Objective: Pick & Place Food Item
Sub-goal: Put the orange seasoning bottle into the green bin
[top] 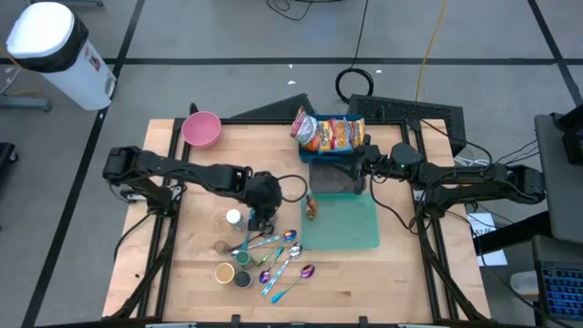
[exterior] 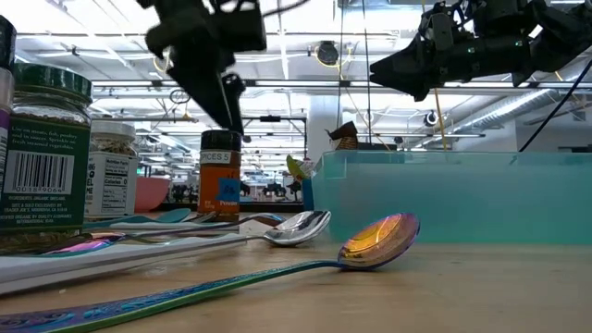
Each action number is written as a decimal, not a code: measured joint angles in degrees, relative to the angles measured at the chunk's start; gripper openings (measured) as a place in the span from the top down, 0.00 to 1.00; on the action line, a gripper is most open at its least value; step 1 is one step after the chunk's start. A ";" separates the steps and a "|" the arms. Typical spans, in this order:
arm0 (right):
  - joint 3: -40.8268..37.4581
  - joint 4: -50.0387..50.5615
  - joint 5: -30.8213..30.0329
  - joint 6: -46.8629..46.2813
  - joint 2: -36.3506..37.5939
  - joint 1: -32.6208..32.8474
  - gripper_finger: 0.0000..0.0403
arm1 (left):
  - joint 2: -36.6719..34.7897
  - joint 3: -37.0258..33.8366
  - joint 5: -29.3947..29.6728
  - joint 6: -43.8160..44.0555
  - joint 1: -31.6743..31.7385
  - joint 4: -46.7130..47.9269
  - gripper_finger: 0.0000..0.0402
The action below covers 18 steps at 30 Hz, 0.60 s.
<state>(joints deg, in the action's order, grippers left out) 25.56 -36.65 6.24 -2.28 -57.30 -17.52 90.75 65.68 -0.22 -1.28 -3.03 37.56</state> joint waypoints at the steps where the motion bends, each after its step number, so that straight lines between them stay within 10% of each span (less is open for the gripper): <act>1: 0.00 0.01 0.02 -0.01 0.00 0.00 0.60 | 0.07 -0.90 0.02 0.41 0.01 -0.19 0.32; 18: 0.00 -0.21 0.02 -0.49 0.00 0.00 0.60 | 0.03 -6.68 1.71 0.05 0.01 -9.64 0.49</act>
<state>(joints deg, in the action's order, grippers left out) 25.56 -36.86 6.26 -2.76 -57.30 -17.52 90.78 59.00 1.50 -1.24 -3.03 27.92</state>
